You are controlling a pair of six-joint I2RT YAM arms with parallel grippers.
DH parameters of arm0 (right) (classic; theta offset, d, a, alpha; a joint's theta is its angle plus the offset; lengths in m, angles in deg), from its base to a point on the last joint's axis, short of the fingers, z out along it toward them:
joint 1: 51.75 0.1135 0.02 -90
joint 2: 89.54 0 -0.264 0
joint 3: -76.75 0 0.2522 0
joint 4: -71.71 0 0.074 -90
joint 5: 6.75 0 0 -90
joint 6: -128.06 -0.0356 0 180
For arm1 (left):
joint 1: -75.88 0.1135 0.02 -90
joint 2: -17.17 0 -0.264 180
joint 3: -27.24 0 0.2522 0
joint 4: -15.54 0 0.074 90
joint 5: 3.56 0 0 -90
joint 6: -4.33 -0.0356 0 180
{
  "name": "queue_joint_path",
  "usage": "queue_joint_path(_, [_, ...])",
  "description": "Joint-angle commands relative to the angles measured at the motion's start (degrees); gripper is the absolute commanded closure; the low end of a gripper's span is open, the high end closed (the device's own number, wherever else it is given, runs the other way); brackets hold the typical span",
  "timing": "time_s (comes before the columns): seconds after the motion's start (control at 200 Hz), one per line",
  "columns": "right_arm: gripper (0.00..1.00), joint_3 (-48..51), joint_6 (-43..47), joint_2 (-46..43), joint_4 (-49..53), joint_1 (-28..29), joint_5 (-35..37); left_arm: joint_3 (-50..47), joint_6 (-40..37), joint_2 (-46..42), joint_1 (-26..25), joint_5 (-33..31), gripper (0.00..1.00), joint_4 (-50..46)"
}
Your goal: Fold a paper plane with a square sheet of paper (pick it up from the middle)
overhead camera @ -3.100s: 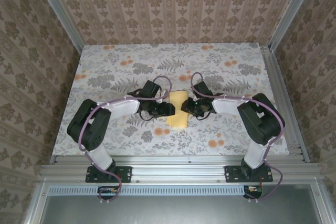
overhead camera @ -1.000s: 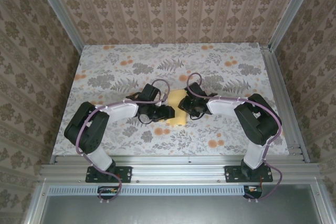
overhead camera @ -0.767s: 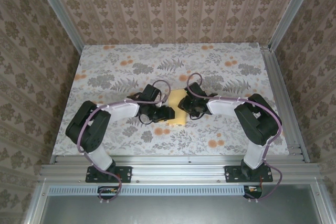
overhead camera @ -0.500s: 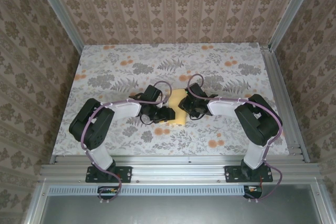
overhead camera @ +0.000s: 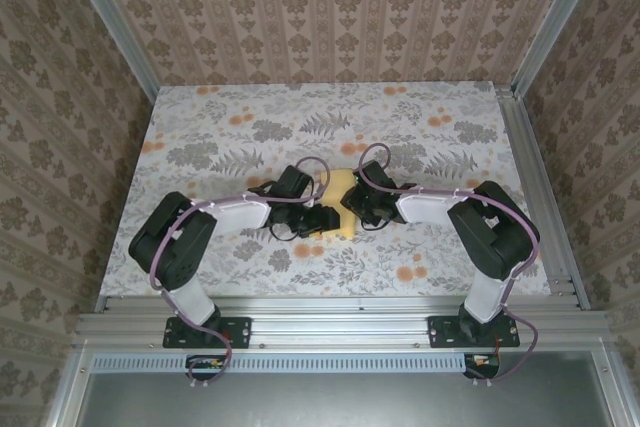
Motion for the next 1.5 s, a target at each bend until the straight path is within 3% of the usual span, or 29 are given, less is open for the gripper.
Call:
queue_joint_path(0.0, [0.60, 1.2, -0.9, -1.0, 0.8, 0.1, 3.9, 1.0, 1.2, -2.2, -0.2, 0.0, 0.45, -1.2])
queue_joint_path(0.205, [0.60, 1.4, -0.1, -1.6, 1.3, 0.0, 4.5, 1.3, 0.4, -2.7, 0.3, -1.3, 0.50, -3.4])
queue_joint_path(0.56, [0.60, 0.8, 1.0, -0.8, 1.2, 0.1, 3.6, 2.1, -2.4, -1.7, 1.5, -2.0, 0.84, -6.8])
queue_joint_path(0.725, [0.58, -0.2, 3.1, -1.7, 2.3, 0.2, 3.6, 3.3, -4.6, -0.8, 2.3, -2.9, 0.91, -9.4])
queue_joint_path(1.29, [0.45, -6.9, 14.9, -4.6, 13.8, -1.2, 2.7, 7.9, -10.0, 5.7, 5.2, -2.4, 0.93, -13.1])
queue_joint_path(1.495, [0.39, -12.4, 20.6, -0.2, 18.6, -4.3, -0.2, 8.1, -10.4, 5.7, 5.3, -1.9, 0.93, -13.3])
